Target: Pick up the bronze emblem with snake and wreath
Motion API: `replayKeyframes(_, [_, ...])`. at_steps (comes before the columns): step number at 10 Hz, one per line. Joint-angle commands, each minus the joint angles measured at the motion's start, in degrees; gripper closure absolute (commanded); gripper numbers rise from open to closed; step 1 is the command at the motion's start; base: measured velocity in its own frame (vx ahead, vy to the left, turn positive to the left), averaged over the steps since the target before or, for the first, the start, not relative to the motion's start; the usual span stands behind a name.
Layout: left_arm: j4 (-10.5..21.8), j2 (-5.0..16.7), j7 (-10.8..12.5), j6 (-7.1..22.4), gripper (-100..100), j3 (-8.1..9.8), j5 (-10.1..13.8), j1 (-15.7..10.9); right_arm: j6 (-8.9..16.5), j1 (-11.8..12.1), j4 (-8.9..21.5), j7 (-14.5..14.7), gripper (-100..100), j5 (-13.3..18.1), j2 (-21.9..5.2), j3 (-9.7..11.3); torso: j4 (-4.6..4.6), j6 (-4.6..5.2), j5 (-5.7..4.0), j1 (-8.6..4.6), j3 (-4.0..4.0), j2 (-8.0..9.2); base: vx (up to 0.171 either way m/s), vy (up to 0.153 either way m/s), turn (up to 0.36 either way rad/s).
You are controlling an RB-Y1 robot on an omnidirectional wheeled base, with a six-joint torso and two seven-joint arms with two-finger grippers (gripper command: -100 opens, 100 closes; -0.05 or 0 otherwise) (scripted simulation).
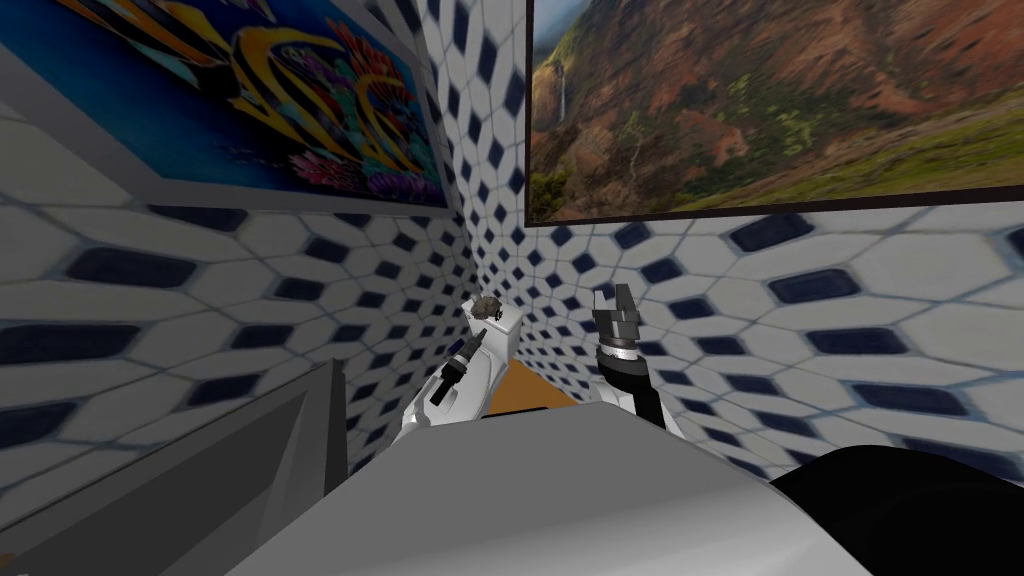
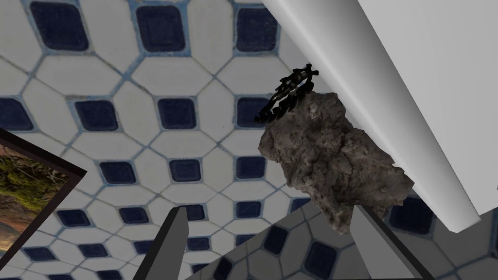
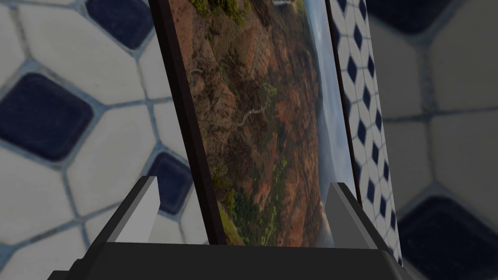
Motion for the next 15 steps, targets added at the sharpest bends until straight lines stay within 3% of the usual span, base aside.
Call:
replayKeyframes(1, [-0.01,0.01,0.01,0.02,-100,0.0,0.0,0.01,0.0,0.0,0.0,0.0,0,0.0,0.0,0.0,0.0,0.0,0.0,0.0,0.0,0.0,-0.007,0.008,-0.024])
replayKeyframes(12, [-0.12,0.34,-0.14,-0.01,-100,-0.06,-0.15,0.22,0.0,0.0,0.0,0.0,0,0.0,0.0,0.0,0.01,0.0,0.01,0.03,0.02,0.03,0.004,-0.002,-0.011])
replayKeyframes(13, [-0.63,2.14,-0.71,-0.03,-100,-0.02,-0.5,1.44,0.0,0.0,0.0,0.0,0,0.0,0.0,0.0,0.0,0.0,0.0,0.0,0.01,0.01,0.04,-0.016,-0.125])
replayKeyframes(15, [-0.99,3.42,-1.15,-0.06,-100,-0.01,-0.77,2.35,0.0,0.0,0.0,0.0,0,0.0,0.0,0.0,-0.02,0.01,0.0,0.0,-0.05,-0.07,0.039,-0.008,-0.154])
